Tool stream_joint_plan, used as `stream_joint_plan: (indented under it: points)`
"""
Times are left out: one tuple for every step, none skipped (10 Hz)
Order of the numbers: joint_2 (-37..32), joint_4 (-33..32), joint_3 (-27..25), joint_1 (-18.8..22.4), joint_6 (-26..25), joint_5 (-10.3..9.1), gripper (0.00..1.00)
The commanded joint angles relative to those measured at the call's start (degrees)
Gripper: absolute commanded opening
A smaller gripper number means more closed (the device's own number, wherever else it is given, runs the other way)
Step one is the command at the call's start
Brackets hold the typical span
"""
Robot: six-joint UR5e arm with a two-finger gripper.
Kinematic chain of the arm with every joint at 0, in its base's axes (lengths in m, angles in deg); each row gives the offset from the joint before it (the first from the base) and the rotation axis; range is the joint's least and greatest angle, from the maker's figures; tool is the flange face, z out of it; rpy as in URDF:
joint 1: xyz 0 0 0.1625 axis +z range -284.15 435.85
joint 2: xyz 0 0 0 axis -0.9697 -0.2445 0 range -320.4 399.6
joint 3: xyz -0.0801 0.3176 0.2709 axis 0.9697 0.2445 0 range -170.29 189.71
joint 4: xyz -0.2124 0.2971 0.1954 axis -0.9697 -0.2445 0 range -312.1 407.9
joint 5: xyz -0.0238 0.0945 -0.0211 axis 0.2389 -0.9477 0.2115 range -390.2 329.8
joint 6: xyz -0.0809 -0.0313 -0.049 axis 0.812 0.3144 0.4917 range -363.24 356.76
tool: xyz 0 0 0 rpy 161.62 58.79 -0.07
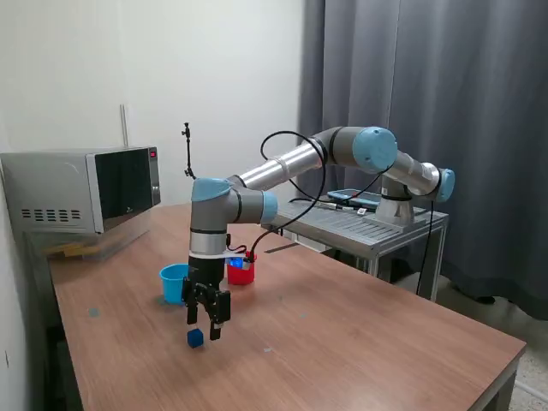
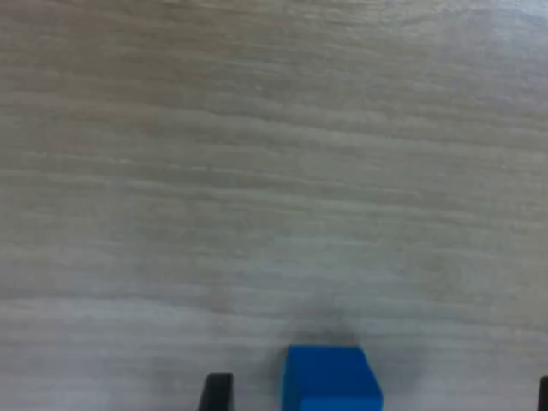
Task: Place red objects in the red bin, and blue objects in the blue bin.
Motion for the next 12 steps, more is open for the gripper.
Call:
stream_joint_plan:
  points:
    - [0.40,0.03,0.15,0.20,-0.01,0.03,1.00]
    - [0.40,-0.06,0.15,0.37,-0.10,0.03,1.00]
    - [0.40,-0.06,0.15,0.37,-0.10,0.03,1.00]
    - [0.40,-0.06,0.24,0.37,-0.02,0.03,1.00]
    - [0.40,-0.06,0.59,0.37,0.07,-0.06,1.00]
    - [0.40,-0.15,0.59,0.37,0.07,-0.06,1.00]
    - [0.40,-0.24,0.77,0.37,0.07,0.02,1.00]
    - [0.49,-0.50,1.20,0.37,0.07,0.03,1.00]
    - [0.40,-0.67,1.21,0.37,0.07,0.03,1.00]
    - [0.40,-0.68,1.12,0.46,0.07,0.03,0.00]
    - [0.40,-0.68,1.12,0.46,0.07,0.03,0.00]
    - [0.40,-0.68,1.12,0.46,0.07,-0.06,0.00]
